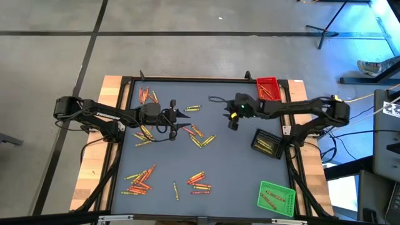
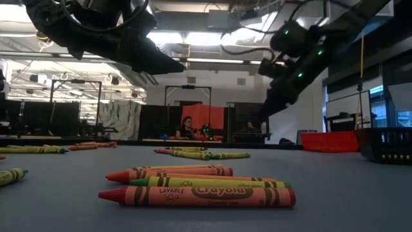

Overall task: Sort crayons
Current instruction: Put the green crayon into the black basket

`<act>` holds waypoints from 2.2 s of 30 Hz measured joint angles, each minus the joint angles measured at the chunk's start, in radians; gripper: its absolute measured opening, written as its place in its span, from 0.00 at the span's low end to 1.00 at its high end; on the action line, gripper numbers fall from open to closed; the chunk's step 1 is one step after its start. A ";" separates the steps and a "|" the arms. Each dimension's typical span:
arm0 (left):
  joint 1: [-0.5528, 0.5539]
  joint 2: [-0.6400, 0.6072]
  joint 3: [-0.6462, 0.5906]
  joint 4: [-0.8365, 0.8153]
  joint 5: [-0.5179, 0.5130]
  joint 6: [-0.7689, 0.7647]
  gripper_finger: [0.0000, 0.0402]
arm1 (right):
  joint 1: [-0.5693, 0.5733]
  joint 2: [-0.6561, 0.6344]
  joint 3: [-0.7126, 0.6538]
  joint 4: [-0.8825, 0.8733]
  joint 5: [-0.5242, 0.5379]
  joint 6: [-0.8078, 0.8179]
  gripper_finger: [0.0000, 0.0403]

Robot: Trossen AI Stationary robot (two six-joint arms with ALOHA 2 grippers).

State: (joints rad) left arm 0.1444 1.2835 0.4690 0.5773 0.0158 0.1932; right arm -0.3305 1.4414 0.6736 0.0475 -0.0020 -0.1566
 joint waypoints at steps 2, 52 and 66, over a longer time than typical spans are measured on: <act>0.000 0.000 0.000 0.000 0.000 0.000 0.32 | -0.028 0.041 0.000 0.062 -0.030 -0.015 0.36; 0.003 0.002 0.000 -0.014 -0.052 -0.004 0.32 | -0.181 0.530 0.651 -0.402 -0.279 -0.368 0.37; 0.140 0.029 0.026 -0.171 -0.156 -0.116 0.32 | -0.180 0.266 0.401 -0.307 -0.251 -0.291 0.37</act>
State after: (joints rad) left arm 0.2848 1.3125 0.4954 0.4059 -0.1404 0.0771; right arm -0.5110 1.7077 1.0743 -0.2596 -0.2529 -0.4480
